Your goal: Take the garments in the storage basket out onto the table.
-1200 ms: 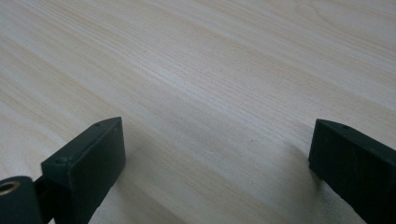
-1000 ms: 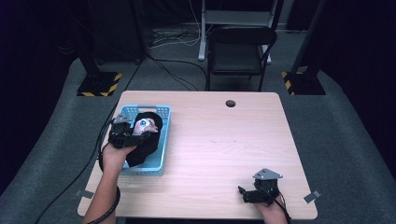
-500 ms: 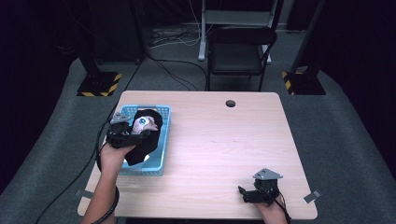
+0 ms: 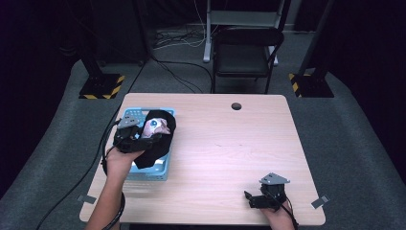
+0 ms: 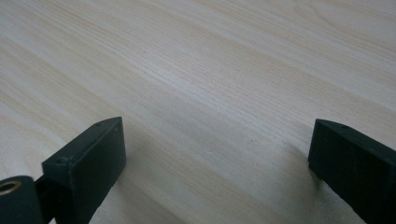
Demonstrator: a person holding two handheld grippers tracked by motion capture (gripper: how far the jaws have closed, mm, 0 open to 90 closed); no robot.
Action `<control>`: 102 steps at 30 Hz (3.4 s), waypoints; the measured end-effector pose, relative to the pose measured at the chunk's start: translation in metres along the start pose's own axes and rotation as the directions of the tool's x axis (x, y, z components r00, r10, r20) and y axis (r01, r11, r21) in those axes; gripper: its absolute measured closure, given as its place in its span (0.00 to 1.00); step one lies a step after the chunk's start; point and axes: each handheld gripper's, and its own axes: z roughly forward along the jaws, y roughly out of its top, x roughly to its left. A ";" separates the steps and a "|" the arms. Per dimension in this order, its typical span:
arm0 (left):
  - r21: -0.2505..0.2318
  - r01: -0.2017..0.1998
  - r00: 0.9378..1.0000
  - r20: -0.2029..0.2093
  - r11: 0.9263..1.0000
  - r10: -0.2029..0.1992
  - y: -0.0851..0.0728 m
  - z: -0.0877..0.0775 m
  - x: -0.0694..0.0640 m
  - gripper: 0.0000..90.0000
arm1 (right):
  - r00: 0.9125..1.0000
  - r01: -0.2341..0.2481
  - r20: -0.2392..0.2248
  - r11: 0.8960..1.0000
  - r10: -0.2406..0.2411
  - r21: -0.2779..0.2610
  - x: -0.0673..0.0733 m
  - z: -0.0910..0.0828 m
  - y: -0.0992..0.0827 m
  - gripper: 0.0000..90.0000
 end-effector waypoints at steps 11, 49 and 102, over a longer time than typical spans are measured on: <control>0.004 -0.062 0.997 0.056 0.998 0.061 0.005 0.005 -0.023 0.46 | 1.000 0.001 0.000 1.000 -0.001 0.001 0.000 0.000 0.000 0.04; 0.072 -0.203 0.948 0.265 0.976 0.178 0.001 0.038 -0.086 0.46 | 1.000 0.002 -0.003 1.000 -0.002 0.001 0.000 0.000 0.000 0.03; 0.233 -0.313 0.905 0.368 0.921 0.215 -0.031 0.095 -0.128 0.46 | 1.000 0.002 -0.008 1.000 -0.002 0.001 0.000 0.000 0.000 0.03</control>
